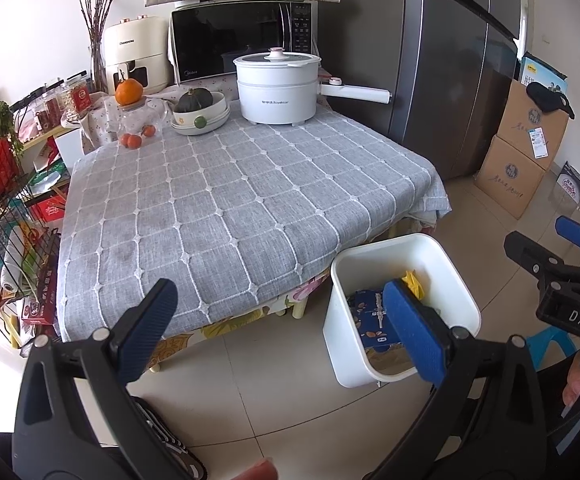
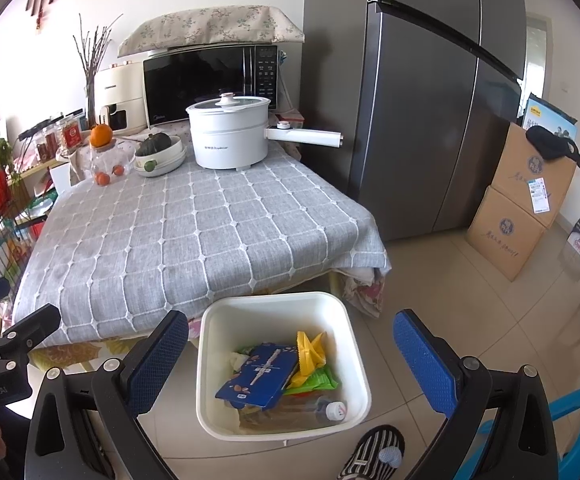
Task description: Collect trash
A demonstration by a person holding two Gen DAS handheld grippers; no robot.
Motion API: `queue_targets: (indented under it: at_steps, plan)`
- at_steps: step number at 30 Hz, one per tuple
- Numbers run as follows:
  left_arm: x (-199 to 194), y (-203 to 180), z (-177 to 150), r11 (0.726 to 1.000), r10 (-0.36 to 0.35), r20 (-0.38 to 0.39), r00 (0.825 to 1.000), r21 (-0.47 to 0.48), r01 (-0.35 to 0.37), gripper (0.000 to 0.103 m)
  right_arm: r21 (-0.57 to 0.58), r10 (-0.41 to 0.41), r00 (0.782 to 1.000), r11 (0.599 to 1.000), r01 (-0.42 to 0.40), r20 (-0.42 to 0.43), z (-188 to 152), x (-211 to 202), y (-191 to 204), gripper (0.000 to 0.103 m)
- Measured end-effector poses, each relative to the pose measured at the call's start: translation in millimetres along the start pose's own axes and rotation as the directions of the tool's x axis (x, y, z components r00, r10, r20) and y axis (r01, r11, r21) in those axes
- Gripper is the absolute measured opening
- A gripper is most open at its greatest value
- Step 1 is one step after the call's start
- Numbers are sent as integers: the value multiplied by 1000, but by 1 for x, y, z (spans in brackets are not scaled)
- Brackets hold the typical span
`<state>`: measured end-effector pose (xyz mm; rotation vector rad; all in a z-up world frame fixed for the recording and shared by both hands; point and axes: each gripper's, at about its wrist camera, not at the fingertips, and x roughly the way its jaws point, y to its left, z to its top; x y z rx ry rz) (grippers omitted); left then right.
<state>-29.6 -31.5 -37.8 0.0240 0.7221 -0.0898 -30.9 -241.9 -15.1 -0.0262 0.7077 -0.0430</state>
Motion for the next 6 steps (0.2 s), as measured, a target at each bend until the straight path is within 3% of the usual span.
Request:
queue_targets:
  at_steps: [6]
  plan:
    - [0, 5, 2, 1000, -27, -15, 1000, -8, 27, 102, -4, 7, 1000, 1000, -7, -6, -1, 1, 0, 103]
